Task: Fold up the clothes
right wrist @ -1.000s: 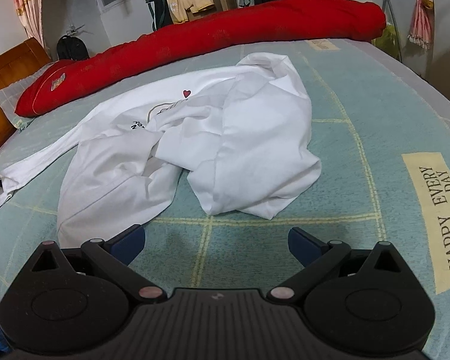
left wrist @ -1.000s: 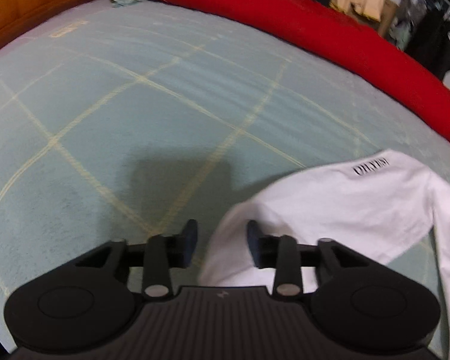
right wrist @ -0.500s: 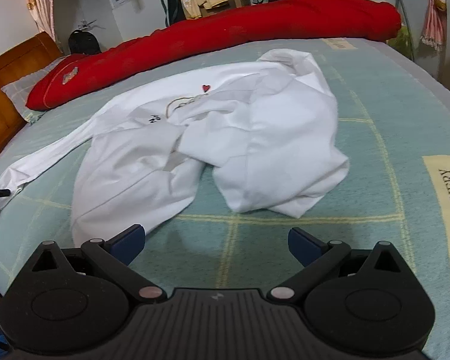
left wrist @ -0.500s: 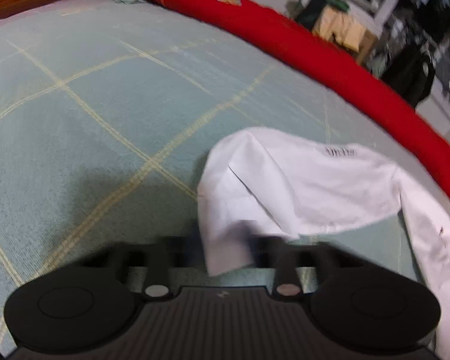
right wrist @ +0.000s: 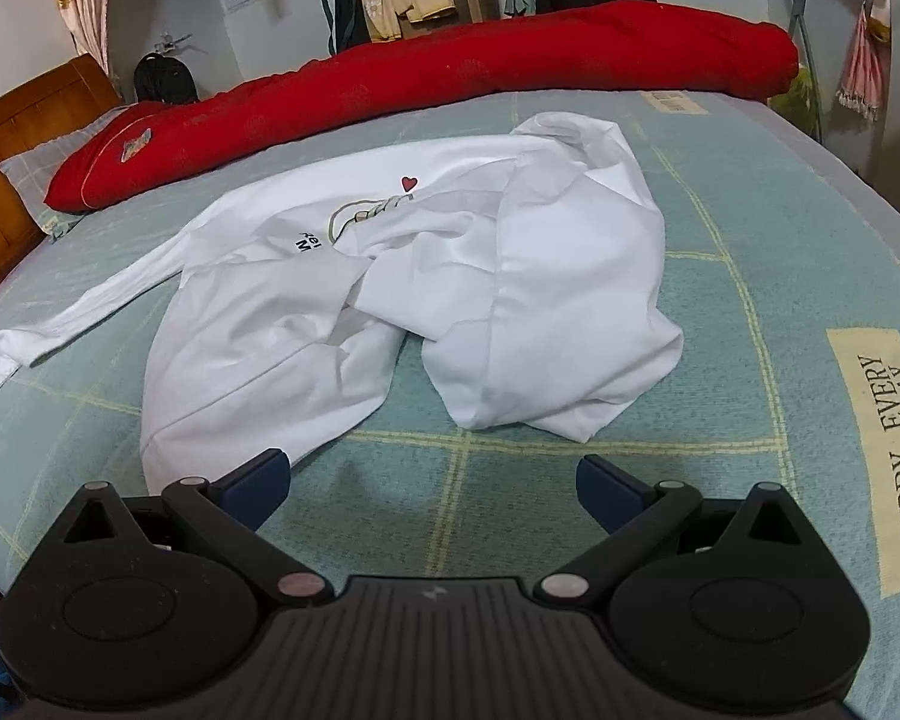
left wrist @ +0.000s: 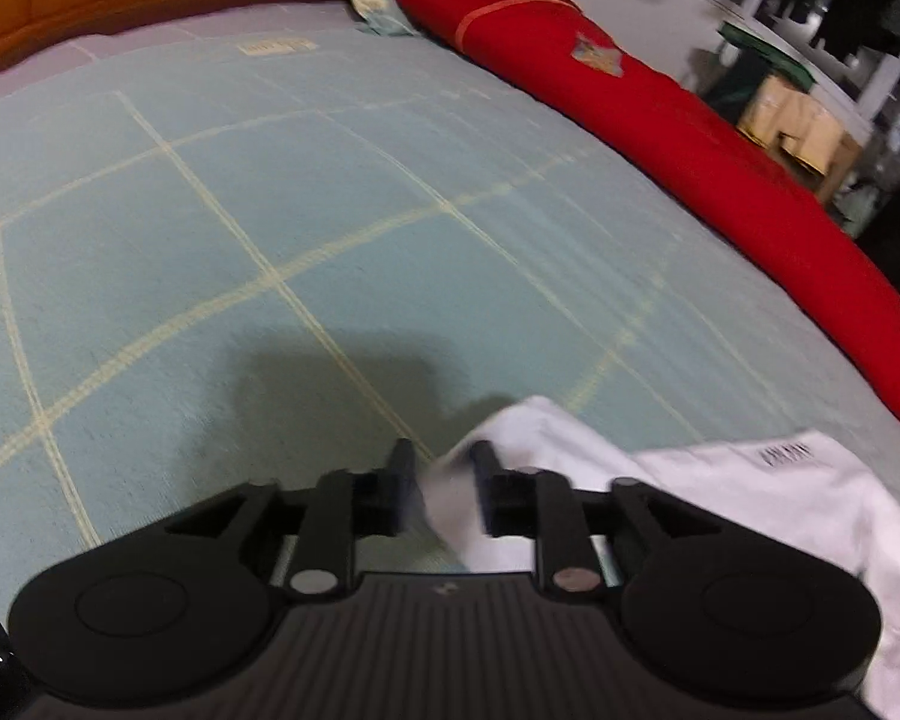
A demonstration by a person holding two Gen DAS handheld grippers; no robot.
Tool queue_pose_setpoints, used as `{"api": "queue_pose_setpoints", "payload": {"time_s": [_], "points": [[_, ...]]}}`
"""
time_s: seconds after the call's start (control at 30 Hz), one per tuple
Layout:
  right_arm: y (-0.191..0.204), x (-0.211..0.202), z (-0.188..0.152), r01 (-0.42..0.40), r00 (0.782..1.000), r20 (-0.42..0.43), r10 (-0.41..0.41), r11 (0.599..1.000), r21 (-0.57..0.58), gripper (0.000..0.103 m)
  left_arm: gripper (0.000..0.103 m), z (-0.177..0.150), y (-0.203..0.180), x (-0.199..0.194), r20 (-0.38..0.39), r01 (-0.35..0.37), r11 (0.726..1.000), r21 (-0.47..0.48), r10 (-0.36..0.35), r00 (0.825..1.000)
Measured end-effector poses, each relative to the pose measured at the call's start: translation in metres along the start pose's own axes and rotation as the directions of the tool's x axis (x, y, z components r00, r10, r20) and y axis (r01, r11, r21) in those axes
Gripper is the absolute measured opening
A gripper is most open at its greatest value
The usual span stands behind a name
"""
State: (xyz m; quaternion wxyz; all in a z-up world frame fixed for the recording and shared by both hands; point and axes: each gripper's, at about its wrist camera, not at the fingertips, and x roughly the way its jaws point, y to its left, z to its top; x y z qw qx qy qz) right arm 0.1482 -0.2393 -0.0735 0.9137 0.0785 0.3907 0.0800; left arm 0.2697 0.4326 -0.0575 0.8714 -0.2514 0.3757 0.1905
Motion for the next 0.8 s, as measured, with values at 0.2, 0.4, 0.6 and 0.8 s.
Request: {"api": "queue_pose_setpoints", "payload": {"time_s": [0.2,0.4,0.6,0.8], "points": [[0.004,0.005,0.001,0.002,1.0,-0.013,-0.002,1.0,-0.005,0.103,0.049,-0.025,0.007,0.001,-0.02,0.12,0.989,-0.086,-0.123,0.992],[0.013,0.014,0.001,-0.013,0.999,-0.03,0.013,1.0,-0.02,0.103,0.031,-0.047,-0.002,0.011,-0.004,0.157,0.984,-0.084,-0.158,0.987],[0.021,0.012,0.002,-0.027,0.999,-0.025,0.026,0.998,-0.05,0.103,0.002,-0.033,-0.013,0.001,0.024,0.121,0.992,-0.02,-0.12,0.992],[0.014,0.011,0.006,-0.009,1.0,-0.015,0.009,0.999,-0.038,0.103,0.002,-0.007,0.005,-0.025,0.052,0.051,0.999,0.01,-0.051,0.997]]}}
